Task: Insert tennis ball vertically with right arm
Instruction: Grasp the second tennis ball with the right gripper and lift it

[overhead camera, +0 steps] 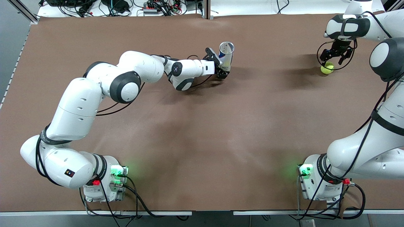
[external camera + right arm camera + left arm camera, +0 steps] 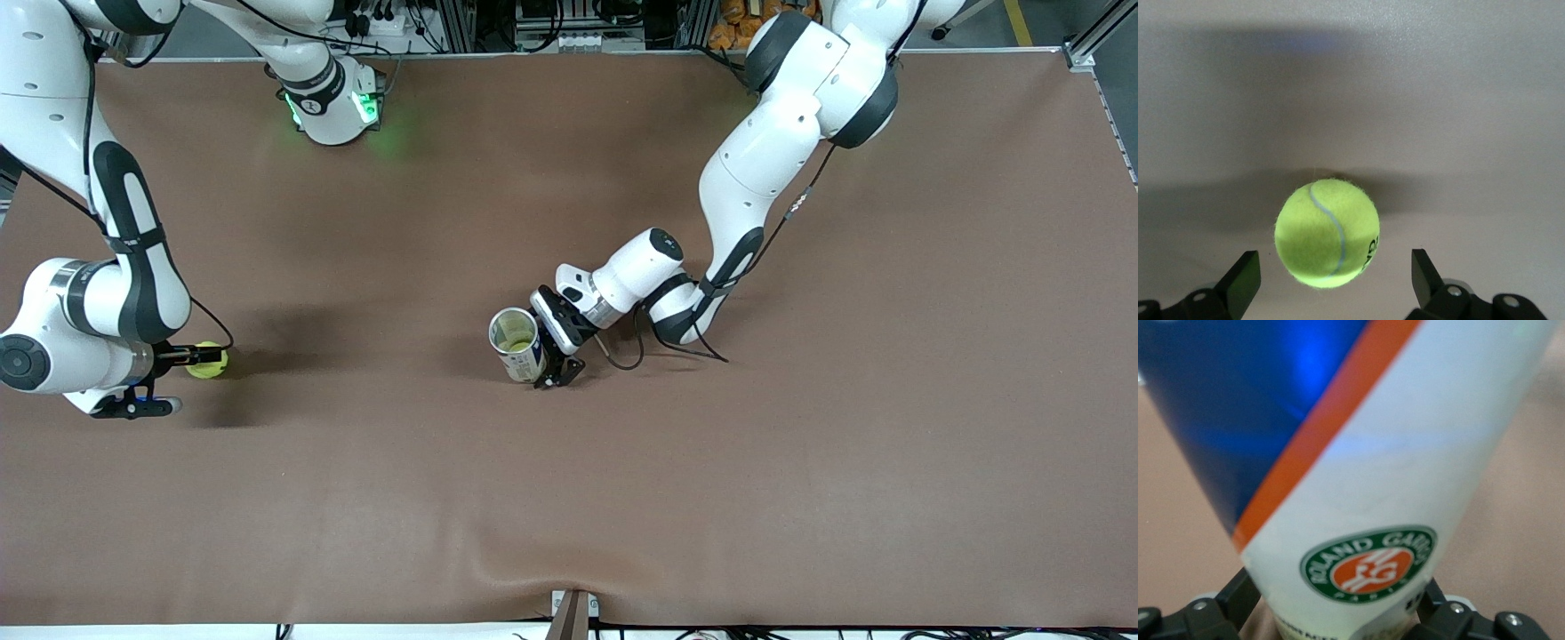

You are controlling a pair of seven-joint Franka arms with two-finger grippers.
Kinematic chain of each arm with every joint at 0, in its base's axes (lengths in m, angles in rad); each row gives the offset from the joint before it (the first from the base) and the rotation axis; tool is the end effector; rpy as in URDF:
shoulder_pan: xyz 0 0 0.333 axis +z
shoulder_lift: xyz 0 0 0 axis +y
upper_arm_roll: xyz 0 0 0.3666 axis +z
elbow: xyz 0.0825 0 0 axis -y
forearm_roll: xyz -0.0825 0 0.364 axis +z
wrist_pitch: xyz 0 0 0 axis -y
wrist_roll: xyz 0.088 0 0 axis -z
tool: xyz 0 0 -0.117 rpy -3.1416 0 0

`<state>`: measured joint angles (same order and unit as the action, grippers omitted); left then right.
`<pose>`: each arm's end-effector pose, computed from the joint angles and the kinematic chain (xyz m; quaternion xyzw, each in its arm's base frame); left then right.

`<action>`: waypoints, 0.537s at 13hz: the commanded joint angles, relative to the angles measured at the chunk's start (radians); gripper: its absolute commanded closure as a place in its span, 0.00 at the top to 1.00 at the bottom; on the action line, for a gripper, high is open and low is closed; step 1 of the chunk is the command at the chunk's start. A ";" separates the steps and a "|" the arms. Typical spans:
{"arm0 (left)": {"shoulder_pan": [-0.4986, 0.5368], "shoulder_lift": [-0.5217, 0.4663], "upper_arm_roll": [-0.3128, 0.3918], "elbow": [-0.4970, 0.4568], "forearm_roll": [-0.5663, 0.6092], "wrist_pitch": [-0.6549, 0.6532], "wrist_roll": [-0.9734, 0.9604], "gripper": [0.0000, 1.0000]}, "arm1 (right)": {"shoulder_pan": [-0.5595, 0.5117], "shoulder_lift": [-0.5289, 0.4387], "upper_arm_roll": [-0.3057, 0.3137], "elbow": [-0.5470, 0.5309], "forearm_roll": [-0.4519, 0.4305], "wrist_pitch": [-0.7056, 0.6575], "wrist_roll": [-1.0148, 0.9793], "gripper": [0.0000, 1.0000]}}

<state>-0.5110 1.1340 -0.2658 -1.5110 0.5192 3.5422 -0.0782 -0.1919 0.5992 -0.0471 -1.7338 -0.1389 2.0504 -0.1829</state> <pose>0.5420 -0.5263 0.1516 0.7762 -0.4293 0.3941 0.2406 0.6279 -0.1585 0.2617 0.9875 0.0148 -0.1520 0.0392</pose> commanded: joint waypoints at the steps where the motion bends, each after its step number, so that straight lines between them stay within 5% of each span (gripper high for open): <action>1: 0.005 0.006 -0.001 0.002 0.009 0.012 0.005 1.00 | -0.020 0.019 0.012 -0.004 0.013 0.031 -0.009 1.00; 3: 0.005 0.004 -0.001 -0.005 0.015 0.012 0.005 1.00 | -0.021 0.037 0.012 -0.006 0.016 0.047 -0.009 1.00; 4: 0.008 0.004 -0.001 -0.005 0.028 0.012 0.005 1.00 | -0.030 0.037 0.013 -0.006 0.024 0.047 -0.007 0.76; 5: 0.021 0.003 -0.001 -0.006 0.045 0.012 0.005 1.00 | -0.049 0.036 0.013 -0.003 0.034 0.042 -0.015 0.14; 6: 0.026 0.003 -0.001 -0.009 0.065 0.012 0.005 1.00 | -0.055 0.027 0.016 0.000 0.036 0.036 -0.041 0.00; 7: 0.029 0.003 -0.001 -0.011 0.071 0.012 0.003 1.00 | -0.052 0.013 0.021 0.009 0.044 0.016 -0.056 0.00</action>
<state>-0.4988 1.1340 -0.2653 -1.5181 0.5536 3.5422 -0.0743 -0.2151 0.6344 -0.0484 -1.7368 -0.1181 2.0872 -0.1960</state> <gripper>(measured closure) 0.000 0.335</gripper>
